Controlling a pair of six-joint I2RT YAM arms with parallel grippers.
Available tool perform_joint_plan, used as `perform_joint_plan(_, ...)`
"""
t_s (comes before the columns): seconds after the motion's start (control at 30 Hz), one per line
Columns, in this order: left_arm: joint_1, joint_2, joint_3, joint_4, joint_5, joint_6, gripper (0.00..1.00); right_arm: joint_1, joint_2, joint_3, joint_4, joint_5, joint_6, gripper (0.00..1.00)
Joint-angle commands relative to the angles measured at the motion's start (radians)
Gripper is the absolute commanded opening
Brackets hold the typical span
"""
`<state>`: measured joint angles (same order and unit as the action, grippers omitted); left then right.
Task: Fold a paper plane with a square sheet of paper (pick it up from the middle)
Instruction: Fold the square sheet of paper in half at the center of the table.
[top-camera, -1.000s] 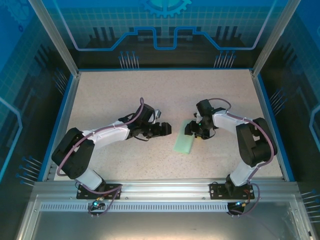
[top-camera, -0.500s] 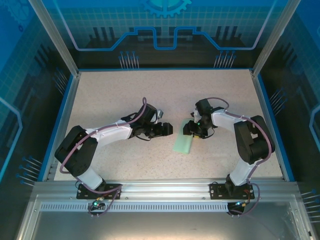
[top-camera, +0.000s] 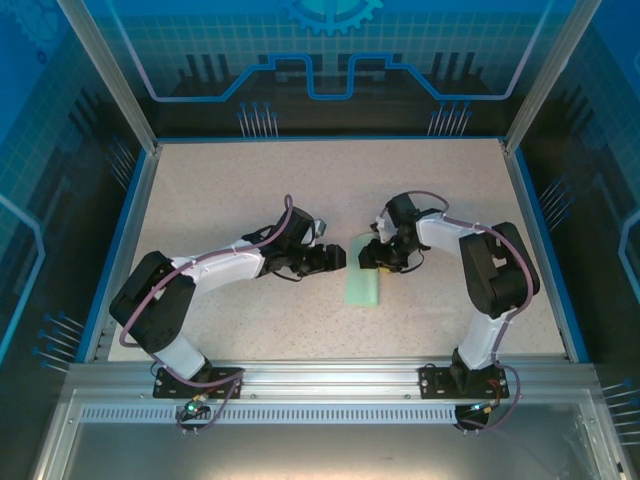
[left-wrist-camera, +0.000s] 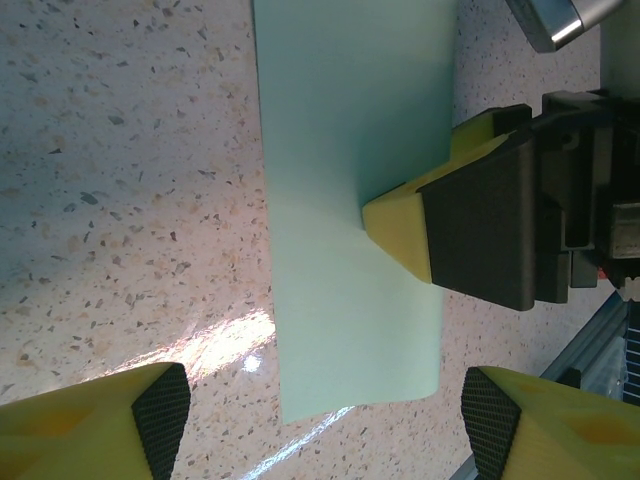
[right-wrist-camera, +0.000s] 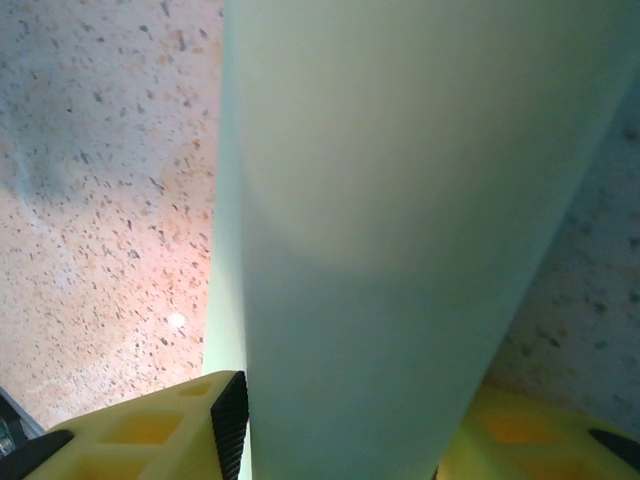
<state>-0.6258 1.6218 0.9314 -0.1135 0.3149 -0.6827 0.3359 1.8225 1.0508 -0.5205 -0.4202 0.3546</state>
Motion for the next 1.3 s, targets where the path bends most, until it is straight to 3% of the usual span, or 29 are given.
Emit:
perform_joint_plan(0.0,-0.010,-0.002,0.015,0.009,0.000,-0.020,0.77,0.009,0.023,0.035,-0.047,0.005,-0.031,0.50)
perform_joint_plan(0.27,-0.011,-0.007,0.010,0.006,-0.005,-0.023,0.77,0.009,-0.031,0.016,-0.059,0.137,0.074,0.60)
perform_joint_plan(0.6,-0.011,0.000,0.012,0.005,-0.002,-0.023,0.73,0.026,-0.061,0.016,-0.072,0.182,0.109,0.67)
perform_joint_plan(0.93,-0.011,0.000,0.013,0.006,-0.003,-0.024,0.70,0.036,-0.012,0.061,-0.122,0.103,0.002,0.65)
perform_joint_plan(1.27,-0.011,0.007,0.020,0.009,0.000,-0.028,0.69,0.037,0.012,0.072,-0.133,0.144,0.015,0.65)
